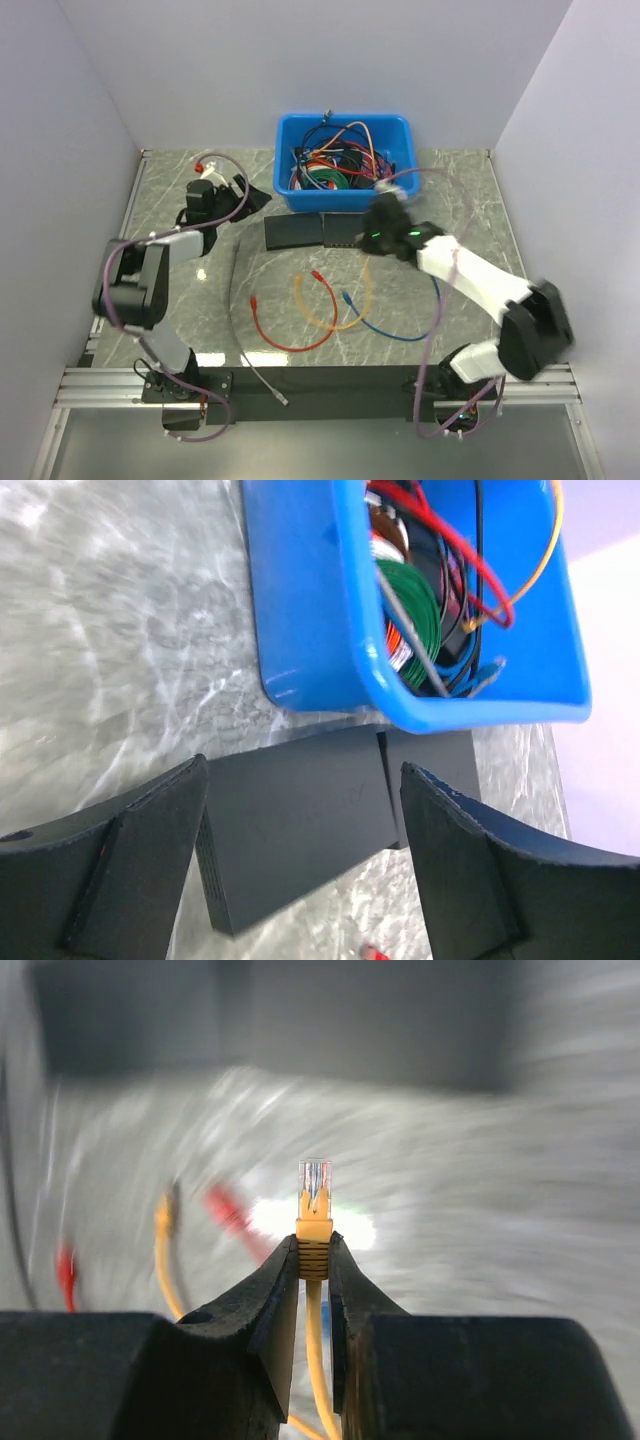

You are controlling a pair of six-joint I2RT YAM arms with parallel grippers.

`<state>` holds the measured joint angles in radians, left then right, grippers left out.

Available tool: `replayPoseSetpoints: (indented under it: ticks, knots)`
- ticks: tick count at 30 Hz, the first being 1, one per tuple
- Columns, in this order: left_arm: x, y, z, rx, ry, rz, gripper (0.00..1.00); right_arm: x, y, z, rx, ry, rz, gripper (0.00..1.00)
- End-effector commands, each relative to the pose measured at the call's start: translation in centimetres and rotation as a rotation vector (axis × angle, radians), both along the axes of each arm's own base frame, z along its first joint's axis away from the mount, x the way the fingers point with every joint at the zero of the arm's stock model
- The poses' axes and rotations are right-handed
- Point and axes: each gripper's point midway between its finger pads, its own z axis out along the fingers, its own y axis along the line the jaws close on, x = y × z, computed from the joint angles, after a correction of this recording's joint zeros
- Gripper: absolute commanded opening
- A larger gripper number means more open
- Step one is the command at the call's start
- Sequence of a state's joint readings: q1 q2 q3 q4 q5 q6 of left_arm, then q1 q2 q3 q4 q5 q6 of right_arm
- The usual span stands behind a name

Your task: Insert the plug into the switch port

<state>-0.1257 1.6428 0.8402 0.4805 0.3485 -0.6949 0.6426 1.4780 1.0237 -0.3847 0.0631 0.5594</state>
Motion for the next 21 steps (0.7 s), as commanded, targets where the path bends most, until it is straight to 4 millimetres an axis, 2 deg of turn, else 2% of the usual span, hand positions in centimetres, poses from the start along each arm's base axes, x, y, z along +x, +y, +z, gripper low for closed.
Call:
replayPoseSetpoints:
  ticks: [1, 2, 3, 4, 6, 7, 8, 10, 11, 12, 13, 15, 16, 17, 20, 21]
  knots:
    - [1.4, -2.6, 1.0, -0.050, -0.097, -0.156, 0.82, 2.4, -9.6, 6.3, -0.082, -0.190, -0.293, 0.00]
    - [1.7, -2.9, 1.3, -0.066, -0.108, -0.168, 0.82, 2.4, -10.6, 8.2, -0.085, -0.237, -0.324, 0.00]
    - [1.9, -3.1, 1.1, -0.083, -0.108, -0.174, 0.82, 1.6, -12.0, 10.7, -0.082, -0.288, -0.361, 0.00]
    - [2.3, -3.3, 0.6, -0.091, -0.115, -0.183, 0.82, 1.7, -13.0, 13.4, -0.085, -0.355, -0.410, 0.00]
    - [3.0, -3.6, 0.4, -0.099, -0.115, -0.191, 0.82, 0.7, -13.6, 16.5, -0.062, -0.417, -0.421, 0.00]
    - [3.2, -3.8, -0.7, -0.104, -0.099, -0.200, 0.82, 0.5, -13.5, 18.2, -0.051, -0.453, -0.425, 0.00]
    - [3.6, -3.9, -0.6, -0.110, -0.101, -0.208, 0.82, 0.4, -13.8, 19.1, -0.076, -0.481, -0.442, 0.00]
    - [4.0, -4.2, -2.0, -0.113, -0.080, -0.222, 0.81, -0.2, -11.8, 19.4, -0.123, -0.492, -0.395, 0.00]
    - [3.9, -4.3, -2.3, -0.117, -0.074, -0.233, 0.81, -0.2, -11.4, 19.4, -0.170, -0.510, -0.395, 0.00]
    - [4.0, -4.4, -2.9, -0.116, -0.061, -0.234, 0.81, -0.4, -9.0, 18.2, -0.213, -0.493, -0.326, 0.00]
    - [3.9, -4.4, -3.3, -0.114, -0.052, -0.236, 0.81, -0.7, -7.8, 18.0, -0.234, -0.498, -0.310, 0.00]
    - [3.8, -4.6, -4.0, -0.109, -0.037, -0.251, 0.81, -1.1, -3.8, 16.1, -0.256, -0.485, -0.207, 0.00]
    - [3.7, -4.6, -4.3, -0.106, -0.030, -0.254, 0.81, -1.1, -2.5, 15.0, -0.251, -0.458, -0.180, 0.00]
    - [3.6, -4.7, -4.4, -0.102, -0.028, -0.263, 0.81, -1.0, -0.5, 12.4, -0.264, -0.394, -0.123, 0.00]
    - [2.8, -5.1, -5.1, -0.096, -0.009, -0.291, 0.80, -1.0, 2.6, 8.5, -0.245, -0.313, -0.038, 0.00]
    - [2.6, -5.1, -5.4, -0.090, 0.003, -0.296, 0.80, -0.9, 4.3, 6.8, -0.219, -0.283, 0.000, 0.00]
